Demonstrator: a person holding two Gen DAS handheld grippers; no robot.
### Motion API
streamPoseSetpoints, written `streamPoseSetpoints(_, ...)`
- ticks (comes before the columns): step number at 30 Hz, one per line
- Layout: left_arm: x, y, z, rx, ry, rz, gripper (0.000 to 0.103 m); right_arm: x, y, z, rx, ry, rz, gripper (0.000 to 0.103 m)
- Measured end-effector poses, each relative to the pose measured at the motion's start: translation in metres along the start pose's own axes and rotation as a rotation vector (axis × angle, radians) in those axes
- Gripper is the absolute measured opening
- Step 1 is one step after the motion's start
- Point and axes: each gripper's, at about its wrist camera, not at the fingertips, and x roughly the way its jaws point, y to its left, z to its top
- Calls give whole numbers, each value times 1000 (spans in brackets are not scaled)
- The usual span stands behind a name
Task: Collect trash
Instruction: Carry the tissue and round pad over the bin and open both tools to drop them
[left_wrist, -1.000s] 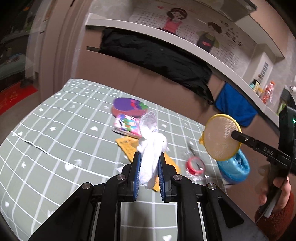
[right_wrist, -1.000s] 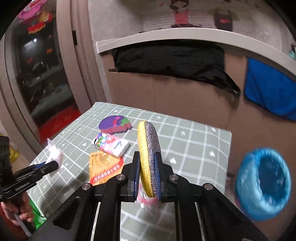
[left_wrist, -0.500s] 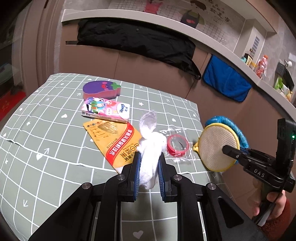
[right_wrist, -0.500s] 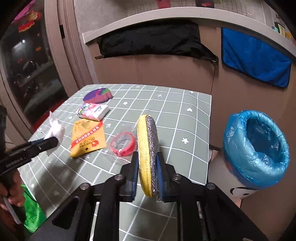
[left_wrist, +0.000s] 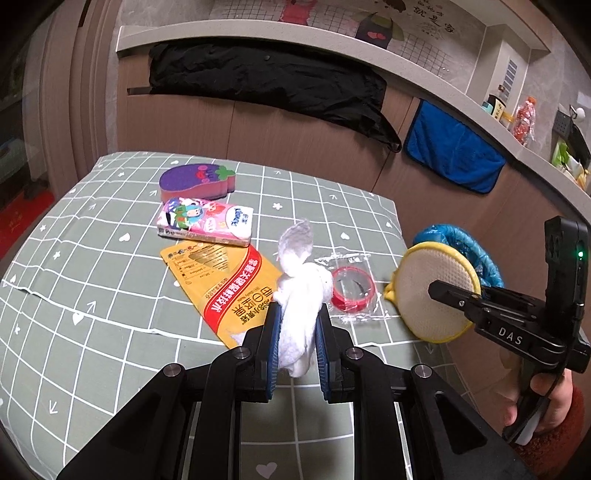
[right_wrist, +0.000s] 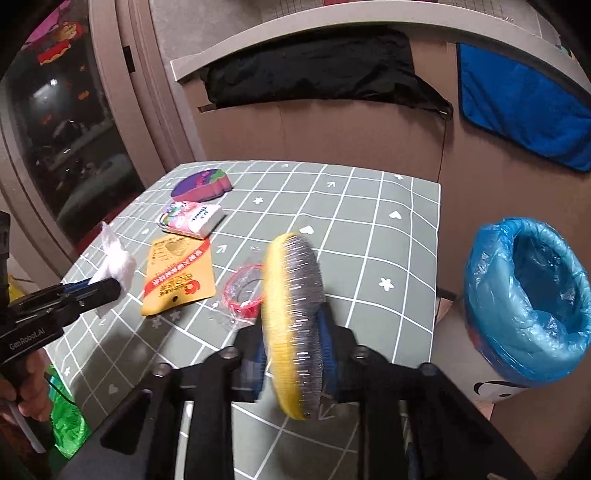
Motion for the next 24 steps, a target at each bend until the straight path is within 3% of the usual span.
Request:
streamPoseSetpoints(14,-31,-25,3,55,-72,-6,18,-47,18,8,-62,-99,31,14)
streamPoseSetpoints(24,-35,-27,-3,60,-73,-7,18,-48,12,-9,-46,-64,22,14)
